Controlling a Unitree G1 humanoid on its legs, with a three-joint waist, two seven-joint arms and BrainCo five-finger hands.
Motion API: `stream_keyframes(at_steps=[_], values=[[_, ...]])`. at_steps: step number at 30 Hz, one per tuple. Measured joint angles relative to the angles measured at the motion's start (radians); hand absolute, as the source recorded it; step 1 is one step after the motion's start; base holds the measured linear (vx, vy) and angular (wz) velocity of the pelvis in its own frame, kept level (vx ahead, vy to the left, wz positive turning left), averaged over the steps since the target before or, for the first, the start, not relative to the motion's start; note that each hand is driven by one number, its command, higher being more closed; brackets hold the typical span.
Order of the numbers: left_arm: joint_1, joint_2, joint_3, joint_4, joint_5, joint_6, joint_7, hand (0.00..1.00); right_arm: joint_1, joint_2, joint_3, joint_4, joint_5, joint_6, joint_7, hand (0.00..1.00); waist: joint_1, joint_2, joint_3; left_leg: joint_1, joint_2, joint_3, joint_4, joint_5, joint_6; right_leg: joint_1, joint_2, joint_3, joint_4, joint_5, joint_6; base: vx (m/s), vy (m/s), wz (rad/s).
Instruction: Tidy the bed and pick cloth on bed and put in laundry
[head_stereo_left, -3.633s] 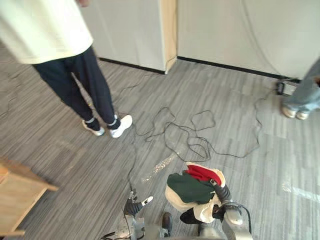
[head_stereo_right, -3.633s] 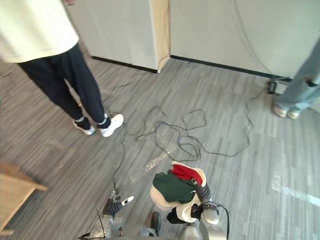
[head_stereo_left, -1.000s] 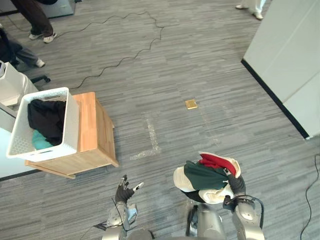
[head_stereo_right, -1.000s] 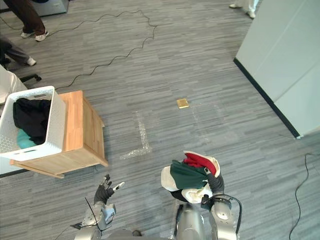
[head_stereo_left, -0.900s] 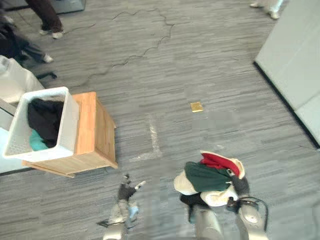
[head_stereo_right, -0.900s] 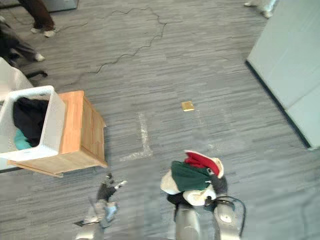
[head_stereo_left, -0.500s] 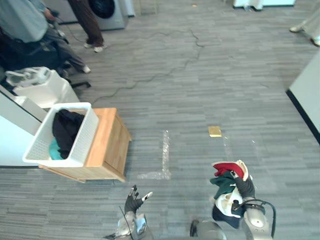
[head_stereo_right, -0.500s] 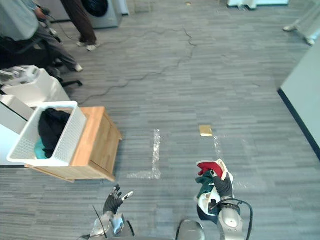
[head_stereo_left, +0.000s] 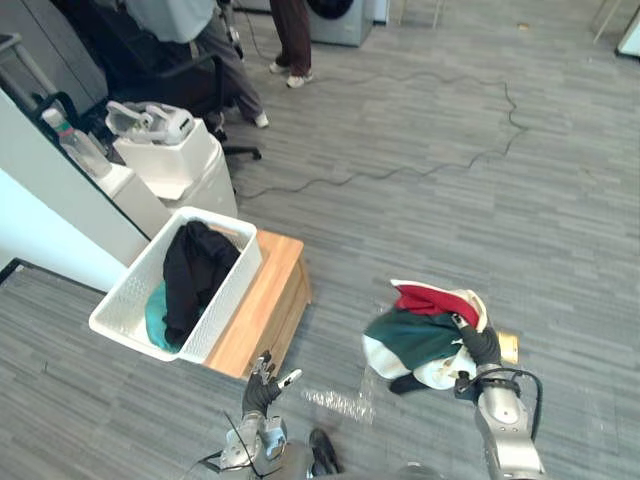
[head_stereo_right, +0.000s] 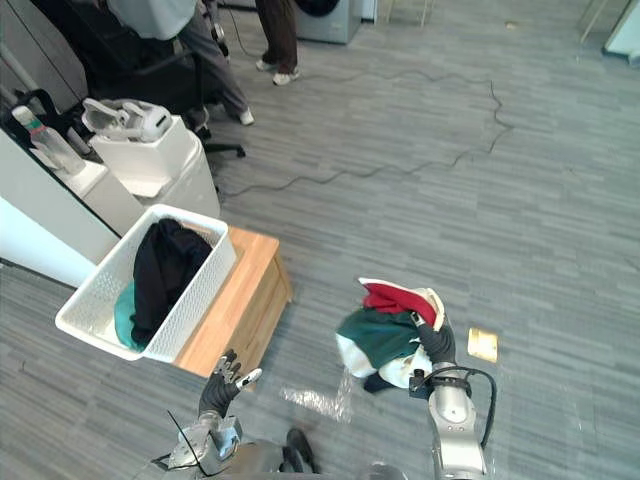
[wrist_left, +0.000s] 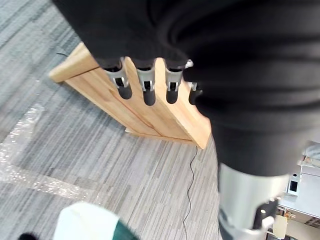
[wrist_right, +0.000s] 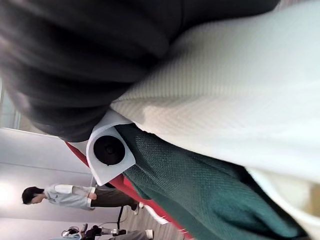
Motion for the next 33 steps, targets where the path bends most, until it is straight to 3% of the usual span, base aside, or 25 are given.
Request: stream_keyframes(at_steps=[3,5,6,7,8,9,10,12,13,14,15,17,18,21,22,23,24,25,26,29,31,33], values=[[-0.018,0.005,-0.001,-0.013,0.015,-0.001,0.0,0.0,-0.003,0.001,0.0,-0.007,0.001,-0.001,-0.001,1.0,-0.022,0.01,0.005,0.027,0.048,-0.062,-0.031,0.024,-0.051,-0.104,0.04,0.018,-0.347,-0.014,0.011,0.35,-0.342,0.73],[-0.042,0.008,-0.004,-0.003,0.018,-0.001,-0.001,0.0,0.001,0.005,-0.003,-0.011,0.003,-0.001,-0.002,1.0,-0.027,0.009,0.005,0.029,0.089,-0.135,-0.059,0.026,-0.136,-0.114,0.103,0.194,-0.758,0.098,0.056,0.28,-0.428,0.79],[-0.051,0.009,-0.005,0.007,0.019,-0.001,0.0,0.0,0.007,0.007,-0.006,-0.011,0.003,-0.001,-0.004,1.0,-0.026,0.002,0.003,0.031,0.096,-0.156,-0.063,0.022,-0.155,-0.111,0.105,0.255,-0.834,0.142,0.072,0.31,-0.494,0.87],[-0.062,0.017,-0.006,0.024,0.03,-0.001,0.001,0.0,0.014,0.01,-0.011,-0.011,0.005,0.0,-0.004,1.0,-0.026,-0.002,0.006,0.045,0.112,-0.194,-0.084,0.009,-0.194,-0.096,0.116,0.294,-0.86,0.249,0.112,0.25,-0.42,0.71],[-0.067,0.008,-0.013,0.041,0.034,0.001,0.002,0.0,0.016,0.011,-0.018,-0.012,0.006,0.001,-0.005,1.0,-0.025,0.014,0.011,0.064,0.133,-0.204,-0.11,0.015,-0.21,-0.085,0.146,0.288,-0.842,0.263,0.086,0.33,-0.483,0.76],[-0.067,-0.004,-0.04,0.05,0.038,0.002,-0.002,0.0,0.018,0.008,-0.034,-0.017,0.007,0.001,-0.007,1.0,-0.025,0.054,0.009,0.086,0.169,-0.214,-0.131,0.034,-0.24,-0.084,0.181,0.258,-0.784,0.188,0.082,0.33,-0.411,0.68],[-0.065,-0.013,-0.056,0.05,0.043,0.001,-0.005,0.0,0.033,0.01,-0.043,-0.044,0.007,0.002,-0.02,1.0,-0.024,0.064,0.008,0.108,0.17,-0.216,-0.141,0.078,-0.266,-0.088,0.196,0.252,-0.708,0.126,0.056,0.33,-0.376,0.58],[-0.055,-0.026,-0.056,0.051,0.046,-0.003,-0.011,0.0,0.049,0.011,-0.039,-0.083,0.009,0.0,-0.022,1.0,-0.024,0.074,0.002,0.102,0.203,-0.2,-0.083,0.09,-0.257,-0.072,0.213,0.218,-0.645,0.058,0.019,0.34,-0.365,0.62],[-0.059,-0.03,-0.056,0.052,0.042,-0.003,-0.015,0.0,0.043,0.009,-0.03,-0.085,0.012,-0.001,-0.021,1.0,-0.025,0.066,0.008,0.006,0.237,-0.21,0.115,0.077,-0.224,-0.035,0.209,0.178,-0.659,0.045,0.0,0.3,-0.326,0.79],[-0.061,-0.034,-0.056,0.052,0.041,-0.003,-0.016,0.0,0.043,0.004,-0.027,-0.085,0.012,-0.001,-0.02,1.0,-0.024,0.07,0.014,-0.042,0.257,-0.213,0.227,0.085,-0.202,-0.002,0.207,0.156,-0.674,0.047,-0.002,0.34,-0.352,0.95],[-0.058,-0.044,-0.058,0.052,0.037,-0.003,-0.019,0.0,0.047,-0.01,-0.019,-0.085,0.013,0.0,-0.02,1.0,-0.023,0.064,0.037,-0.106,0.293,-0.202,0.421,0.086,-0.174,0.087,0.202,0.105,-0.715,0.052,-0.026,0.23,-0.175,0.86],[-0.027,-0.051,-0.059,0.044,0.033,-0.002,-0.021,0.0,0.047,-0.028,-0.02,-0.099,0.014,-0.002,-0.022,1.0,-0.012,0.065,0.038,-0.157,0.306,-0.097,0.57,0.058,-0.143,0.214,0.188,0.046,-0.795,0.053,-0.031,0.26,-0.15,0.79],[-0.02,-0.051,-0.059,0.034,0.032,-0.002,-0.021,0.0,0.046,-0.034,-0.02,-0.108,0.015,-0.002,-0.022,1.0,-0.008,0.067,0.037,-0.169,0.3,-0.063,0.571,0.055,-0.137,0.237,0.184,0.031,-0.814,0.053,-0.029,0.25,-0.052,0.65],[-0.006,-0.052,-0.057,-0.035,0.033,-0.003,-0.025,0.0,0.043,-0.057,-0.021,-0.13,0.015,-0.002,-0.018,1.0,0.012,0.073,0.034,-0.228,0.246,0.076,0.411,0.055,-0.137,0.292,0.175,-0.044,-0.862,0.054,-0.013,0.24,0.041,0.64],[-0.006,-0.056,-0.057,-0.042,0.034,-0.001,-0.037,0.0,0.044,-0.064,-0.022,-0.13,0.015,-0.001,-0.017,1.0,0.021,0.079,0.03,-0.238,0.218,0.112,0.285,0.074,-0.138,0.297,0.176,-0.068,-0.867,0.055,0.001,0.25,0.133,0.63],[0.005,-0.062,-0.058,-0.051,0.034,0.0,-0.044,0.0,0.045,-0.072,-0.026,-0.13,0.014,-0.001,-0.016,1.0,0.023,0.091,0.022,-0.233,0.189,0.138,0.154,0.158,-0.099,0.31,0.181,-0.089,-0.867,0.044,0.026,0.25,0.159,0.67],[0.013,-0.062,-0.058,-0.052,0.035,0.001,-0.045,0.0,0.045,-0.075,-0.03,-0.129,0.014,0.001,-0.016,1.0,0.023,0.09,0.018,-0.217,0.174,0.16,0.124,0.138,-0.051,0.321,0.177,-0.1,-0.868,0.037,0.037,0.25,0.187,0.78],[0.013,-0.056,-0.057,-0.055,0.038,0.004,-0.045,0.0,0.043,-0.065,-0.033,-0.128,0.014,0.002,-0.016,1.0,0.026,0.069,0.013,-0.183,0.124,0.164,0.065,0.146,-0.017,0.339,0.151,-0.11,-0.872,0.036,0.048,0.24,0.192,0.67],[0.029,-0.05,-0.055,-0.07,0.039,0.004,-0.046,0.0,0.036,-0.06,-0.026,-0.128,0.012,0.002,-0.012,1.0,0.032,0.047,0.006,-0.171,0.09,0.166,0.031,0.153,-0.005,0.347,0.135,-0.111,-0.879,0.043,0.06,0.23,0.185,0.62],[0.043,-0.037,-0.031,-0.074,0.056,0.023,-0.063,0.0,0.008,-0.031,-0.028,-0.129,0.006,0.002,0.002,1.0,0.031,0.017,-0.005,-0.137,0.021,0.126,-0.039,0.155,0.004,0.381,0.102,-0.126,-0.868,0.056,0.082,0.17,0.128,0.54],[0.043,-0.031,-0.029,-0.073,0.066,0.028,-0.067,0.0,0.009,-0.029,-0.03,-0.13,0.0,0.002,0.004,1.0,0.031,0.011,0.0,-0.098,-0.015,0.098,-0.11,0.14,-0.006,0.362,0.068,-0.132,-0.745,0.056,0.083,0.04,0.093,0.65],[0.045,-0.026,-0.033,-0.073,0.078,0.032,-0.08,0.0,0.019,-0.021,-0.029,-0.13,-0.002,0.002,0.004,1.0,0.016,0.012,0.001,-0.046,-0.032,0.085,-0.15,0.138,-0.008,0.273,0.007,-0.114,-0.467,0.102,0.06,0.08,0.08,0.73]])
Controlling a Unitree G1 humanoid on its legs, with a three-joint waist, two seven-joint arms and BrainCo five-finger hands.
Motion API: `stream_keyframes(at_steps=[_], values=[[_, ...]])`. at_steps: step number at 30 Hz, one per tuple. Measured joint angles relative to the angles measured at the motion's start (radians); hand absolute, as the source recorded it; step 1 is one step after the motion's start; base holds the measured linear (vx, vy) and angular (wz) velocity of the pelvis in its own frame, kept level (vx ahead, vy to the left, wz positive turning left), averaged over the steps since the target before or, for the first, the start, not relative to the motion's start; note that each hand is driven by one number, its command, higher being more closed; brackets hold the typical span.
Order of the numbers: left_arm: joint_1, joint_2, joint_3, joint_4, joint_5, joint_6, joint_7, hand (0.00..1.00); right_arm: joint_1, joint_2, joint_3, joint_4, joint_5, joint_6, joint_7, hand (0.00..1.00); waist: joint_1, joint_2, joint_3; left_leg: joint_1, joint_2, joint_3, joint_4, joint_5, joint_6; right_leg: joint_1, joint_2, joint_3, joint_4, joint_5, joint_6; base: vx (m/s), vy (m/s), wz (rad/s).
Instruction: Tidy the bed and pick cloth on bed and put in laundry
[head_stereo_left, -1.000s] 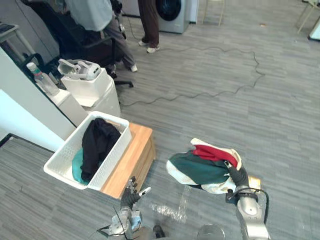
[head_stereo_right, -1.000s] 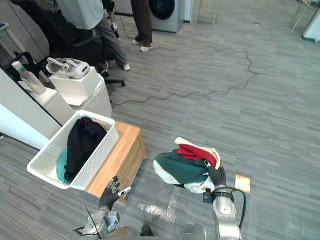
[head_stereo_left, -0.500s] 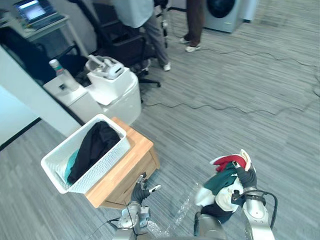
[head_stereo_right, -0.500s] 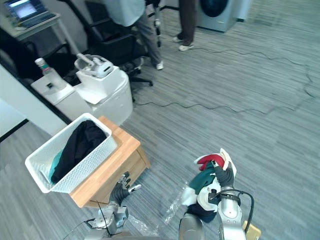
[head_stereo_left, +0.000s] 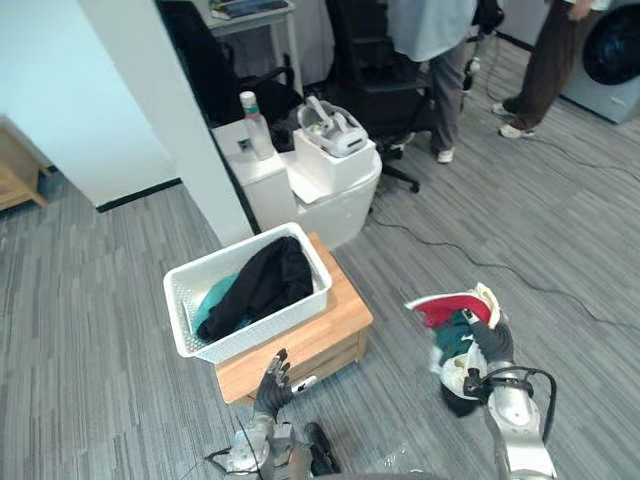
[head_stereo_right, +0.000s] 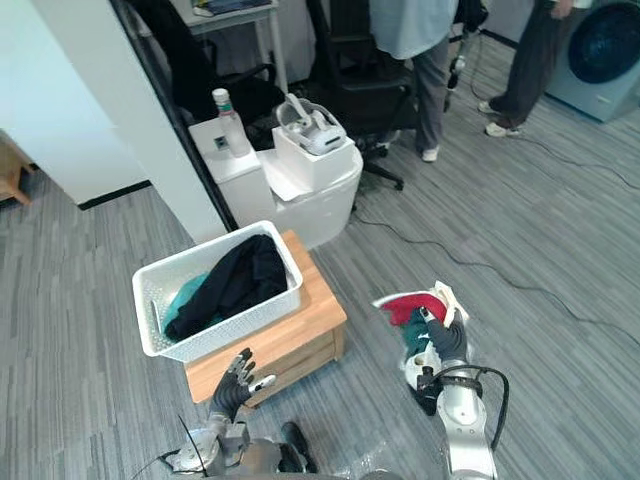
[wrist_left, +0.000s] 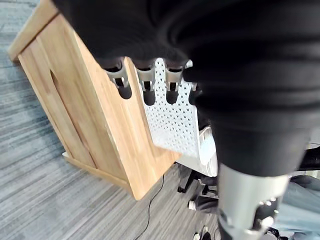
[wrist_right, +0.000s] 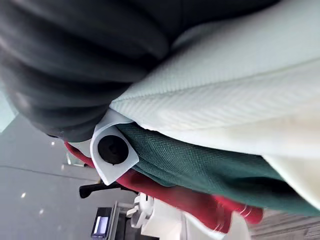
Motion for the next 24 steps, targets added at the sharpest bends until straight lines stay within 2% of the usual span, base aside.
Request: stream_keyframes(at_steps=[1,2,3,4,5,6,8,9,10,11,12,13,15,18,20,24], values=[[0.0,0.013,0.0,-0.001,0.009,0.001,-0.005,0.0,-0.005,0.001,0.007,0.0,-0.002,0.0,0.0,1.0,-0.008,0.005,0.0,0.03,-0.008,-0.026,-0.014,0.001,-0.001,-0.1,-0.03,0.067,0.197,0.058,-0.019,0.13,0.058,0.5],[0.0,0.016,-0.004,-0.005,0.017,0.002,-0.005,0.0,-0.01,0.003,0.008,0.0,-0.004,0.0,0.0,1.0,-0.012,0.005,0.0,0.032,-0.008,-0.043,-0.011,0.003,-0.004,-0.146,-0.028,0.103,0.266,0.03,-0.016,0.19,0.072,0.7],[0.0,0.037,-0.005,-0.011,0.018,0.002,-0.003,0.0,-0.016,0.008,0.003,-0.008,-0.004,0.0,-0.003,1.0,-0.021,-0.002,0.004,0.031,-0.006,-0.069,-0.011,0.004,-0.005,-0.213,-0.003,0.165,0.312,-0.035,0.011,0.19,0.054,0.81],[-0.003,0.059,-0.004,-0.019,0.018,0.002,-0.003,0.0,-0.018,0.008,-0.002,-0.027,-0.004,0.0,-0.01,1.0,-0.028,-0.008,0.006,0.025,-0.008,-0.096,-0.011,0.006,-0.008,-0.252,0.025,0.214,0.261,-0.075,0.043,0.18,0.041,0.82],[-0.008,0.066,-0.004,-0.019,0.018,0.003,-0.004,0.0,-0.019,0.008,-0.005,-0.04,-0.004,0.0,-0.014,1.0,-0.031,-0.011,0.004,0.021,-0.01,-0.11,-0.01,0.006,-0.008,-0.264,0.039,0.231,0.208,-0.092,0.056,0.15,0.005,0.71],[-0.009,0.074,-0.004,-0.018,0.018,0.004,-0.003,0.0,-0.025,0.008,-0.012,-0.065,-0.003,-0.001,-0.026,1.0,-0.037,-0.014,0.003,0.018,-0.016,-0.135,-0.011,0.01,-0.011,-0.268,0.066,0.262,0.068,-0.109,0.066,0.12,-0.015,0.56],[-0.016,0.077,-0.006,-0.018,0.017,0.003,-0.004,0.0,-0.033,0.008,-0.023,-0.119,0.005,-0.002,-0.03,1.0,-0.041,-0.022,-0.001,0.014,-0.041,-0.169,-0.015,0.008,-0.014,-0.245,0.095,0.327,-0.188,-0.091,0.062,0.13,-0.053,0.62],[-0.023,0.08,-0.005,-0.018,0.017,0.002,-0.005,0.0,-0.033,0.008,-0.026,-0.149,0.008,-0.004,-0.03,1.0,-0.04,-0.038,-0.003,0.01,-0.062,-0.181,-0.017,-0.004,-0.022,-0.222,0.095,0.344,-0.287,-0.043,0.036,0.09,-0.087,0.52],[-0.024,0.081,-0.005,-0.017,0.017,0.002,-0.005,0.0,-0.035,0.006,-0.025,-0.162,0.008,-0.004,-0.03,1.0,-0.041,-0.045,-0.003,0.012,-0.07,-0.181,-0.013,-0.012,-0.02,-0.208,0.094,0.354,-0.319,0.007,0.032,0.08,-0.107,0.45],[-0.017,0.072,-0.004,-0.013,0.017,0.004,-0.005,0.0,-0.043,-0.009,-0.025,-0.168,0.008,-0.005,-0.03,1.0,-0.041,-0.033,-0.012,0.018,-0.05,-0.153,-0.012,-0.034,-0.032,-0.182,0.098,0.34,-0.357,0.038,0.045,0.12,-0.112,0.27],[-0.013,0.065,-0.004,-0.014,0.017,0.003,-0.005,0.0,-0.045,-0.02,-0.025,-0.175,0.007,-0.005,-0.03,1.0,-0.04,-0.032,-0.017,0.017,-0.033,-0.114,-0.011,-0.034,-0.038,-0.173,0.102,0.332,-0.379,0.051,0.047,0.2,-0.125,0.24],[-0.013,0.046,-0.007,-0.013,0.017,0.003,-0.006,0.0,-0.06,-0.047,-0.023,-0.191,0.007,-0.005,-0.029,1.0,-0.038,-0.015,-0.024,0.011,-0.015,-0.093,-0.002,-0.026,-0.049,-0.161,0.11,0.315,-0.402,0.064,0.043,0.19,-0.095,0.1],[-0.014,0.027,-0.008,-0.012,0.014,0.002,-0.006,0.0,-0.108,-0.081,-0.02,-0.196,0.007,-0.005,-0.027,1.0,-0.04,-0.006,-0.029,0.006,-0.002,-0.098,0.008,-0.021,-0.046,-0.146,0.121,0.307,-0.425,0.069,0.041,0.15,-0.069,0.09],[-0.025,0.023,-0.015,0.004,0.013,-0.004,-0.008,0.0,-0.216,-0.152,-0.003,-0.197,0.007,-0.005,-0.025,1.0,-0.039,-0.013,-0.032,0.033,0.002,-0.112,-0.021,-0.011,-0.059,-0.109,0.133,0.286,-0.459,0.082,0.036,0.12,-0.033,0.12],[-0.024,0.025,-0.038,0.04,0.009,-0.004,-0.007,0.0,-0.35,-0.219,0.049,-0.196,0.007,-0.011,-0.024,1.0,-0.035,-0.018,-0.035,0.056,-0.001,-0.11,-0.042,-0.003,-0.069,-0.095,0.135,0.287,-0.481,0.094,0.034,0.08,0.019,-0.02],[-0.024,0.026,-0.075,0.063,-0.006,-0.005,-0.005,0.0,-0.536,-0.269,0.165,-0.178,0.007,-0.046,-0.022,1.0,-0.013,-0.018,-0.037,0.06,0.0,-0.106,-0.051,0.01,-0.089,-0.075,0.142,0.287,-0.528,0.133,0.02,0.01,0.007,-0.01]])
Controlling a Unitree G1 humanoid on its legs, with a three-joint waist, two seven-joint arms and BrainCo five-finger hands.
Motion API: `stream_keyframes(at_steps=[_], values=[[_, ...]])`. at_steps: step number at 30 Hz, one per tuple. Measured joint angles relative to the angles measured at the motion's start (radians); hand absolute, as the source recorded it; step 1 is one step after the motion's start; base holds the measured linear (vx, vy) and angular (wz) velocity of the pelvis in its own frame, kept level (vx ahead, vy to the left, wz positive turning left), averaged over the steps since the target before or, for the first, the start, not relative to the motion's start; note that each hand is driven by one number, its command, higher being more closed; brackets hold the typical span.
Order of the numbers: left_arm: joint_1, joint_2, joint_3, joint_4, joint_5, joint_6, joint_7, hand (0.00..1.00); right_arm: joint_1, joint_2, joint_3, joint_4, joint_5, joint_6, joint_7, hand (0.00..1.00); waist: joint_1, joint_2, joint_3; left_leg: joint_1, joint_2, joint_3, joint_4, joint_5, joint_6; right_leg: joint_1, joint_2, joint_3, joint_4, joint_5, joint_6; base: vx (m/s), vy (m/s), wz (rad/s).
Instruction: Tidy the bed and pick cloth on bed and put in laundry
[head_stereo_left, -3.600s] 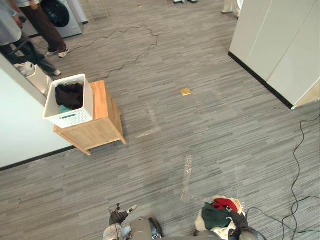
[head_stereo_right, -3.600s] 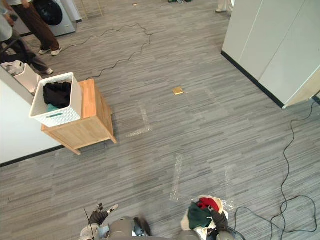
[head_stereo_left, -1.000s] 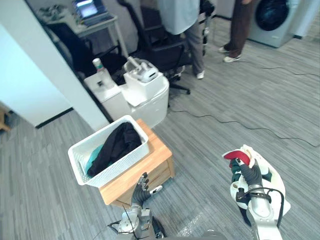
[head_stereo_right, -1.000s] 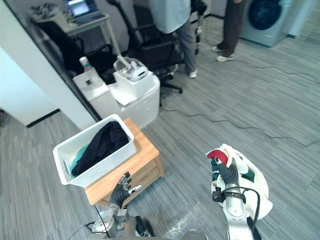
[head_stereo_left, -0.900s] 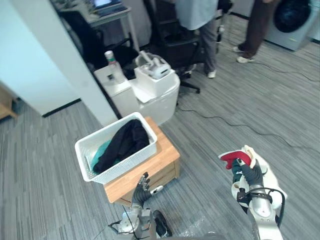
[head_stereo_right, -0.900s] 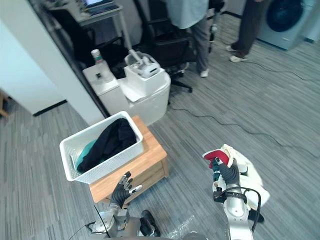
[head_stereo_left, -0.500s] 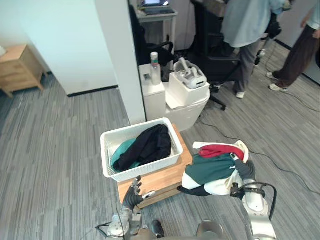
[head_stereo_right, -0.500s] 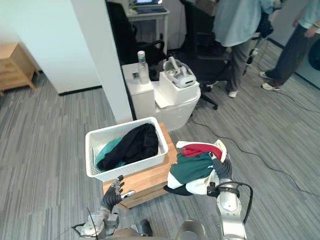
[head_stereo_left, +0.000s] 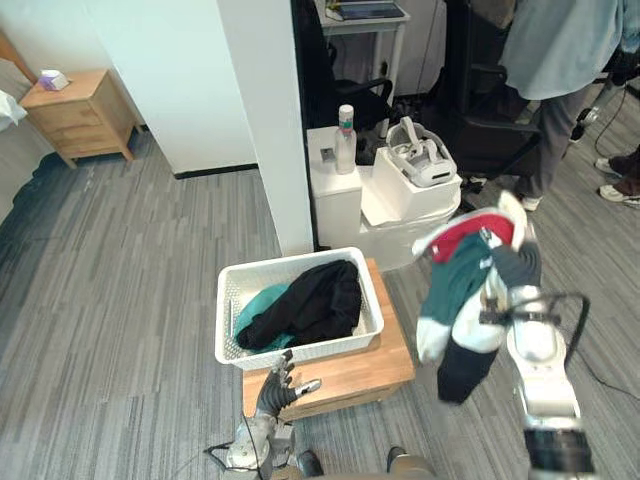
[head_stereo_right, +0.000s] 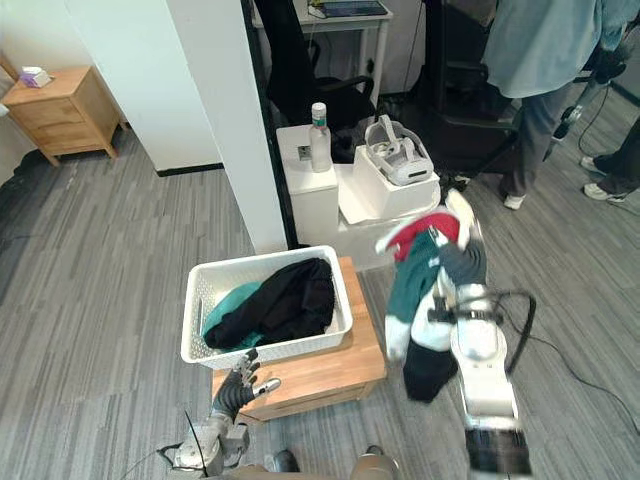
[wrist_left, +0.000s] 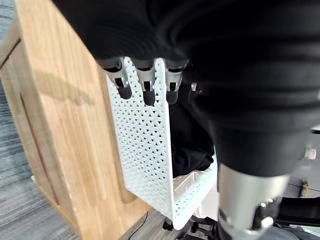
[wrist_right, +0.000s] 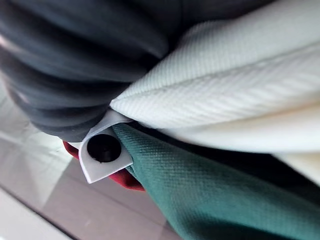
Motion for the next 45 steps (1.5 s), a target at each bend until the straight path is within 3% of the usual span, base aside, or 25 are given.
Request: stream_keyframes(at_steps=[5,7,15,22,29,38,45], values=[[-0.001,0.003,-0.035,0.027,-0.001,-0.004,0.005,0.0,-0.173,0.0,0.14,0.123,-0.002,-0.004,0.014,1.0,0.029,-0.012,-0.019,0.003,0.002,-0.009,-0.042,0.032,-0.023,0.003,0.014,-0.005,-0.026,0.02,-0.023,-0.07,-0.013,0.07],[0.007,0.003,-0.045,0.044,-0.001,-0.004,0.006,0.0,-0.244,0.001,0.195,0.182,-0.007,0.0,0.025,1.0,0.029,-0.014,-0.022,0.011,-0.001,-0.017,-0.092,0.063,-0.004,0.001,0.022,-0.009,-0.033,0.02,-0.023,-0.12,-0.027,0.13],[0.004,0.005,-0.039,0.078,-0.001,-0.004,0.023,0.0,-0.435,0.025,0.25,0.27,-0.079,0.006,0.017,1.0,0.04,-0.014,-0.021,-0.046,0.021,-0.04,-0.1,0.095,-0.003,-0.026,0.039,-0.047,-0.043,0.025,-0.03,-0.1,-0.033,0.13],[-0.029,0.005,-0.039,0.079,-0.019,-0.005,0.025,0.0,-0.53,0.146,0.276,0.346,-0.124,0.023,-0.006,1.0,0.058,-0.009,-0.018,-0.109,0.045,-0.064,-0.1,0.14,-0.005,-0.068,0.064,-0.082,-0.068,0.052,-0.055,-0.03,-0.031,0.12],[-0.085,0.005,-0.034,0.077,-0.02,-0.008,0.026,0.0,-0.592,0.18,0.298,0.393,-0.157,0.048,-0.008,1.0,0.081,0.025,0.054,-0.177,0.053,-0.079,-0.1,0.168,-0.006,-0.125,0.073,-0.095,-0.076,0.077,-0.063,-0.05,-0.005,0.02],[-0.097,0.008,-0.012,0.061,-0.021,-0.011,0.026,0.0,-0.824,0.142,0.294,0.521,-0.193,0.065,-0.044,1.0,0.081,0.039,0.132,-0.262,0.058,-0.107,-0.099,0.201,-0.001,-0.198,0.079,-0.122,-0.072,0.09,-0.071,0.01,-0.007,0.07],[-0.11,0.009,-0.001,0.027,-0.021,-0.042,0.024,0.0,-0.916,0.022,0.293,0.592,-0.211,0.073,-0.047,1.0,0.086,0.106,0.225,-0.329,0.057,-0.118,-0.099,0.224,0.005,-0.272,0.074,-0.133,-0.038,0.092,-0.071,0.01,0.0,0.02]])
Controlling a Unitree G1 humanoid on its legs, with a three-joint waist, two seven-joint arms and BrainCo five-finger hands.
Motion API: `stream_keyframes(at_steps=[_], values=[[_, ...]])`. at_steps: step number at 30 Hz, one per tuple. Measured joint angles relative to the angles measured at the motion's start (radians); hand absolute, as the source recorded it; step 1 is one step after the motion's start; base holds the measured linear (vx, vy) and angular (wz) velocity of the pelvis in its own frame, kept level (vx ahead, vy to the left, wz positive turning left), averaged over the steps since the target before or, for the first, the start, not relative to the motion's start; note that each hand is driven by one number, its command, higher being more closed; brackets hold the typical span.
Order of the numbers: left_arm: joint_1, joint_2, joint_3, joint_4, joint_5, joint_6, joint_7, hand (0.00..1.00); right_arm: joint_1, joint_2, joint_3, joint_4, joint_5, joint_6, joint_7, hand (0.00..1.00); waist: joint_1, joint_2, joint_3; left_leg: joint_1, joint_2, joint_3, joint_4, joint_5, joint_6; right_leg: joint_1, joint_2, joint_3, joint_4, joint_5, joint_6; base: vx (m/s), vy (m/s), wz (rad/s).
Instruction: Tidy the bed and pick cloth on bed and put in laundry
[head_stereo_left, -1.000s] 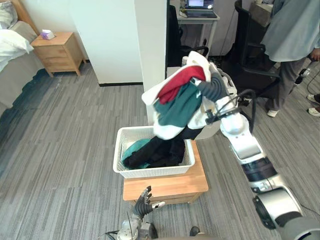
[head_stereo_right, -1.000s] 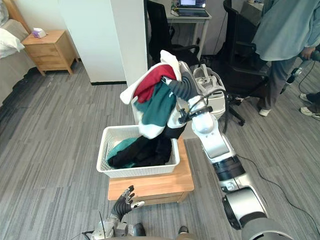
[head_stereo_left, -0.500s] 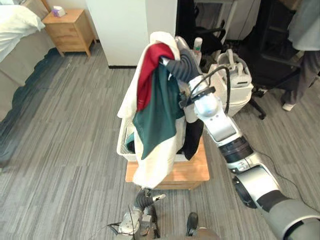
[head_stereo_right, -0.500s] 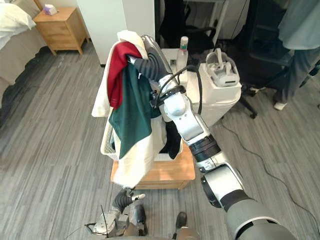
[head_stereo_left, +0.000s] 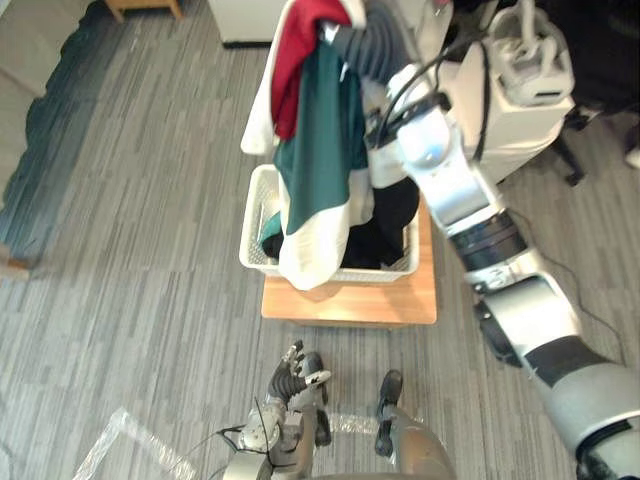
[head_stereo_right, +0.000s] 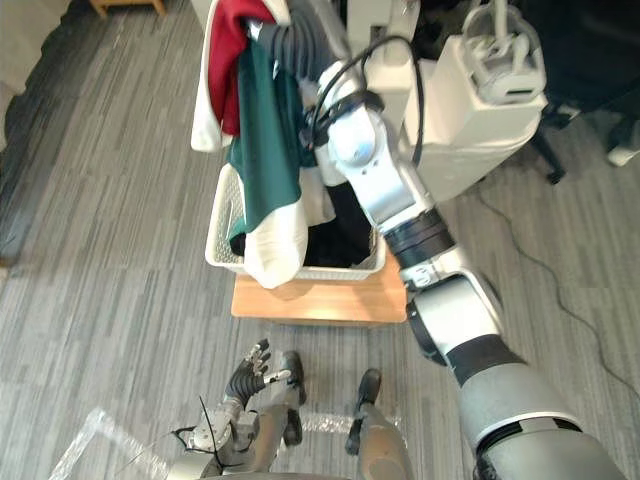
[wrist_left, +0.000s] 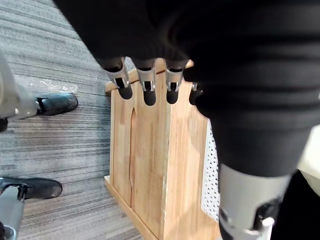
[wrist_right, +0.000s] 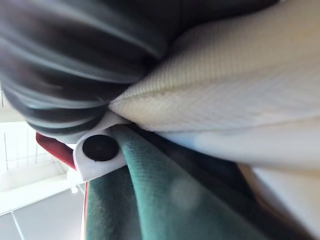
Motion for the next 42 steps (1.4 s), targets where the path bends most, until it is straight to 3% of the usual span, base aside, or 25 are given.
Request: stream_keyframes(at_steps=[1,5,9,10,17,23,27,30,35,42], values=[[0.0,-0.001,0.0,-0.002,0.0,-0.003,-0.001,0.0,0.0,-0.027,-0.002,0.002,-0.016,0.011,0.0,1.0,0.0,0.019,0.014,-0.019,0.0,0.004,0.0,0.003,0.0,-0.024,0.0,0.006,0.002,0.005,-0.002,0.02,0.0,-0.12],[-0.001,-0.002,-0.001,-0.019,0.0,-0.005,-0.001,0.0,0.03,-0.051,-0.016,0.049,-0.031,0.015,0.0,1.0,-0.002,0.054,0.048,-0.051,0.003,0.016,-0.001,0.005,0.002,-0.063,0.003,0.024,-0.001,0.018,-0.002,0.03,-0.005,-0.17],[-0.019,-0.003,-0.004,-0.029,0.0,-0.007,0.0,0.0,0.109,-0.052,-0.05,0.078,-0.031,0.02,-0.001,1.0,-0.002,0.07,0.063,-0.081,0.007,0.017,0.0,0.018,-0.003,-0.091,0.007,0.026,-0.009,0.027,-0.008,0.04,-0.007,-0.07],[-0.035,-0.005,-0.006,-0.029,0.0,-0.007,0.0,0.0,0.139,-0.047,-0.065,0.079,-0.031,0.029,-0.001,0.0,0.0,0.078,0.069,-0.084,0.009,0.017,0.001,0.019,-0.004,-0.091,0.01,0.026,-0.016,0.031,-0.009,0.04,-0.006,-0.01],[-0.066,-0.016,-0.012,-0.028,0.002,-0.008,0.02,0.0,0.264,0.03,-0.101,0.078,-0.063,0.049,-0.043,0.0,-0.004,0.084,0.072,-0.087,0.015,0.018,-0.001,0.019,-0.004,-0.091,0.018,0.03,-0.027,0.034,-0.011,0.04,-0.002,-0.03],[-0.092,-0.016,-0.002,-0.028,0.007,-0.009,0.048,0.0,0.319,0.099,-0.083,-0.034,-0.282,0.057,-0.093,0.0,-0.003,0.083,0.071,-0.086,0.018,0.018,-0.001,0.017,-0.007,-0.089,0.021,0.029,-0.028,0.036,-0.012,0.0,0.0,0.0],[-0.092,-0.016,-0.001,-0.025,0.016,-0.006,0.05,0.0,0.364,0.123,-0.056,-0.081,-0.358,0.058,-0.108,0.0,-0.001,0.081,0.07,-0.047,0.019,0.022,0.004,0.018,-0.004,-0.049,0.021,0.029,-0.033,0.036,-0.012,0.04,0.003,0.03],[-0.092,-0.01,0.001,-0.014,0.024,-0.006,0.047,0.0,0.41,0.148,-0.027,-0.126,-0.38,0.058,-0.11,0.0,-0.003,0.056,0.059,-0.011,0.023,0.042,-0.001,0.007,-0.009,-0.02,0.025,0.047,-0.037,0.036,-0.012,0.03,-0.023,-0.15],[-0.076,-0.001,0.0,0.015,0.045,0.005,0.04,0.0,0.5,0.158,0.002,-0.185,-0.381,0.054,-0.109,0.0,-0.007,-0.018,0.022,0.053,0.032,0.068,-0.001,-0.007,-0.011,0.03,0.033,0.07,-0.039,0.03,-0.011,0.02,-0.028,-0.11],[-0.065,0.026,-0.003,0.052,0.054,0.015,0.039,0.0,0.551,0.19,0.023,-0.231,-0.384,0.044,-0.104,0.0,-0.005,-0.094,-0.033,0.112,0.036,0.094,-0.002,-0.016,-0.01,0.08,0.038,0.096,-0.049,0.025,-0.007,0.03,-0.019,-0.07]])
